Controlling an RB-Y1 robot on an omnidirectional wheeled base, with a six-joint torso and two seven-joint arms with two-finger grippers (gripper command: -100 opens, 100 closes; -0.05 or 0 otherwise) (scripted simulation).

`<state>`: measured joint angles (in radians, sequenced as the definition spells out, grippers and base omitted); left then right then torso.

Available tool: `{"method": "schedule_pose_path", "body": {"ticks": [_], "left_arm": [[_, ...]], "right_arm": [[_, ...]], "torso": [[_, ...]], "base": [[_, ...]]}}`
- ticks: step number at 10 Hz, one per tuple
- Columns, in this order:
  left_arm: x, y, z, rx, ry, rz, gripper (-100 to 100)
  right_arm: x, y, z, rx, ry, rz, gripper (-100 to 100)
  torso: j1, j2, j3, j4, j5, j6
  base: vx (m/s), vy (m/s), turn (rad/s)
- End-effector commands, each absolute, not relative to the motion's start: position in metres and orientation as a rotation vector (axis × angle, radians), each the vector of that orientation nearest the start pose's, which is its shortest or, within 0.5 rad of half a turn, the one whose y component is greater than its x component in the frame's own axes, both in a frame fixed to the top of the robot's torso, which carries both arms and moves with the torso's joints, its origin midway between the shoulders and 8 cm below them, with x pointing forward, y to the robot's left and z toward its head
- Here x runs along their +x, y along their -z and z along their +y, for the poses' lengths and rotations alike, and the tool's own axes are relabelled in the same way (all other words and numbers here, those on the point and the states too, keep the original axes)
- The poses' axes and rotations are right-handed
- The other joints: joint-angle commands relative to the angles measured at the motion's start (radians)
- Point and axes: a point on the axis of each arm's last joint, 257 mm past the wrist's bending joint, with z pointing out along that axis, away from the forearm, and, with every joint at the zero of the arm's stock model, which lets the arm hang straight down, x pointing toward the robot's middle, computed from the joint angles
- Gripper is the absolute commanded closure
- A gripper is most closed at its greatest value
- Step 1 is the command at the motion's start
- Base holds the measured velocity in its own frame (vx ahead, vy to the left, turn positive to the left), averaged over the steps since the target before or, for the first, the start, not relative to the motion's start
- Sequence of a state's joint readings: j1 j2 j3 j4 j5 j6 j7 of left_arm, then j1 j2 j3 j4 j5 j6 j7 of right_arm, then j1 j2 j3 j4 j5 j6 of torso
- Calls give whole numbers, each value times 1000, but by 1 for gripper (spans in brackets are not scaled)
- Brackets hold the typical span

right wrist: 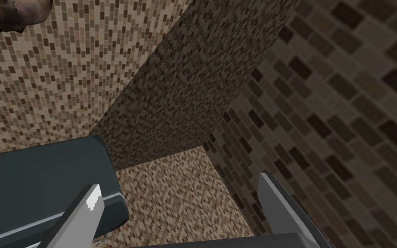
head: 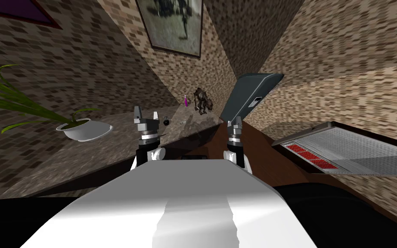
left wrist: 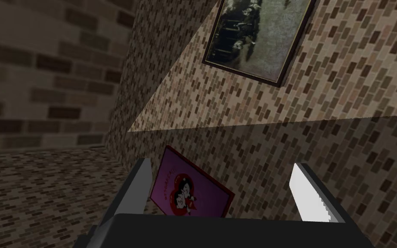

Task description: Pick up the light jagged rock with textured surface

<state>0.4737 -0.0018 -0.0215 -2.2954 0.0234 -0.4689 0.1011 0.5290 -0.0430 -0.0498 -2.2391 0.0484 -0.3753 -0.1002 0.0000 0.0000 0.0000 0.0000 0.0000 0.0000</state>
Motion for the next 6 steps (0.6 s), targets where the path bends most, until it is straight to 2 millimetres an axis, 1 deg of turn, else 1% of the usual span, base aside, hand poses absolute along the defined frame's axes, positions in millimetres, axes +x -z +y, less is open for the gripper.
{"method": "schedule_pose_path", "body": {"ticks": [1, 3, 6], "left_arm": [[353, -31, 270, -703, 1457, 589, -100], [362, -23, 267, -709, 1482, 632, -100], [385, -5, 266, -756, 1535, 705, -100]], "right_arm": [[365, 29, -300, 794, -1249, 768, 0], [365, 29, -300, 794, -1249, 768, 0], [365, 29, -300, 794, -1249, 768, 0]], "torso": [[0, 0, 0, 0, 0, 0], [-1, 3, 2, 1, 0, 0], [-4, 8, 5, 2, -1, 0]], "base": [[-24, -16, -22], [-73, -38, -30], [-122, -59, -69]]}}
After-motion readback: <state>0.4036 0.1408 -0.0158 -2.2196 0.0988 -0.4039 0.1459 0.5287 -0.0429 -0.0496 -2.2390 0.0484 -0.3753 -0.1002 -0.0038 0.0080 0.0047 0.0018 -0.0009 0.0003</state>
